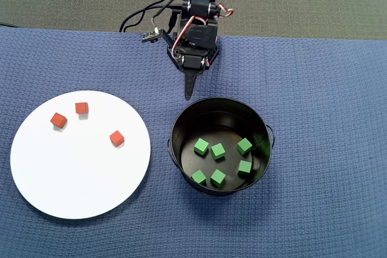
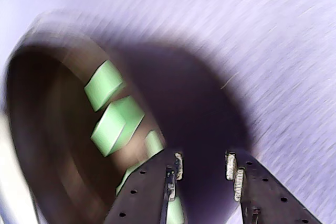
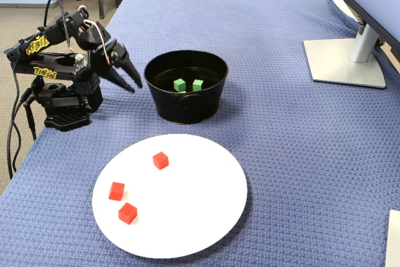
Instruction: Pick up the green cubes from the white plate and place them in the black recipient
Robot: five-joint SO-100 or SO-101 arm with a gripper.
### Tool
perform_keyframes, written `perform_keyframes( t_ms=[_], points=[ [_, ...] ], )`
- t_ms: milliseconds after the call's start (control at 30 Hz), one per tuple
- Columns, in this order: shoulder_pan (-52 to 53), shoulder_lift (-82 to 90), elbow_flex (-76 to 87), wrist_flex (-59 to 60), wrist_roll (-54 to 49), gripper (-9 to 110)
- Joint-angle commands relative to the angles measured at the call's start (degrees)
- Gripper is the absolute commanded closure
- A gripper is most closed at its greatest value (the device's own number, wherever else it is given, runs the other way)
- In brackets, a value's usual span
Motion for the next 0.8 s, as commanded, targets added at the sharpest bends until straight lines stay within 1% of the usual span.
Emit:
perform_keyframes(
  t_ms=[0, 167, 600, 767],
  points=[
    [3.34, 0.44, 6.24, -3.69, -3.16, 101],
    [4.92, 0.44, 10.81, -5.36, -2.55, 101],
    [3.78, -1.23, 11.43, -6.59, -2.46, 101],
    [3.6, -4.31, 11.34, -9.84, -1.85, 101]
  ],
)
